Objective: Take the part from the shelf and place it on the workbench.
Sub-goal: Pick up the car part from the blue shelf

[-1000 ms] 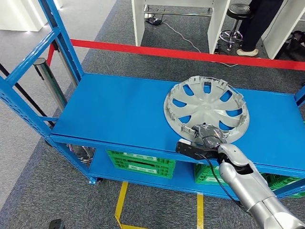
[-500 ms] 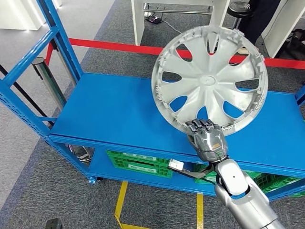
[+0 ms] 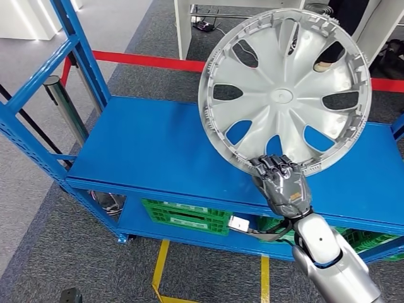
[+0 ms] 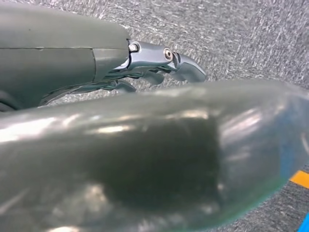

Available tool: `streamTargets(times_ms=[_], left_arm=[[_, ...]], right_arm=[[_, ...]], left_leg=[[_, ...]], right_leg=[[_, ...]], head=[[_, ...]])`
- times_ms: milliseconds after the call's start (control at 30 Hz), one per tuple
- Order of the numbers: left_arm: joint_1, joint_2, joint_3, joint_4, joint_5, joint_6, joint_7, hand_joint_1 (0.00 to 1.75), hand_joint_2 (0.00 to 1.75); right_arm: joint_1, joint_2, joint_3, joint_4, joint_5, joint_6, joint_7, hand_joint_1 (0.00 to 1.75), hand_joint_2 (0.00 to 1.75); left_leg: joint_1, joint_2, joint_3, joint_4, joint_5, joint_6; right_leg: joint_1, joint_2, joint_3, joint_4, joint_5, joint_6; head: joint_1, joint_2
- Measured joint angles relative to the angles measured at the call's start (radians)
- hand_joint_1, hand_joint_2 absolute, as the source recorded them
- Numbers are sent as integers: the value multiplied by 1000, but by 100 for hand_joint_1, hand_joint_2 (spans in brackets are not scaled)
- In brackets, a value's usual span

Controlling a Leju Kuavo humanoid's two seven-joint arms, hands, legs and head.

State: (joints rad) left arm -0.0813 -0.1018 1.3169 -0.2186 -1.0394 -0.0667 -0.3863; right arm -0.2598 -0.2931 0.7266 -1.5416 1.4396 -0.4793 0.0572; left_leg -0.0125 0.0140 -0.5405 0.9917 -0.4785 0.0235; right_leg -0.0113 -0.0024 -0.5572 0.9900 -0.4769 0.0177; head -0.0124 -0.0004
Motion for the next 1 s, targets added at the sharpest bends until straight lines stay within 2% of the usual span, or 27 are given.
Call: streamTargets(times_ms=[100,333,467,767,1000], left_arm=[[0,0,0,0,-7,2,-9,0,175],[-1,0,-1,0,-17,12,-30,0,175],[-1,0,-3,0,-19,13,-44,0,175],[-2,0,-8,0,-37,12,-53,0,175],[-4,0,-13,0,-49,19,-63,0,175]], right_arm=[[11,-9,-4,-12,3,-1,-2,175,175],[37,-23,-12,-35,69,-19,15,175,175],[49,-31,-21,-46,118,-64,35,175,175],[38,-82,-23,-82,128,-107,95,175,175],[28,-106,-21,-96,129,-114,107,175,175]], left_leg=[[0,0,0,0,0,0],[0,0,0,0,0,0],[0,0,0,0,0,0],[0,0,0,0,0,0],[0,0,0,0,0,0]], right_leg=[[0,0,0,0,0,0],[0,0,0,0,0,0],[0,0,0,0,0,0],[0,0,0,0,0,0],[0,0,0,0,0,0]], head=[[0,0],[0,0],[0,0],[0,0],[0,0]])
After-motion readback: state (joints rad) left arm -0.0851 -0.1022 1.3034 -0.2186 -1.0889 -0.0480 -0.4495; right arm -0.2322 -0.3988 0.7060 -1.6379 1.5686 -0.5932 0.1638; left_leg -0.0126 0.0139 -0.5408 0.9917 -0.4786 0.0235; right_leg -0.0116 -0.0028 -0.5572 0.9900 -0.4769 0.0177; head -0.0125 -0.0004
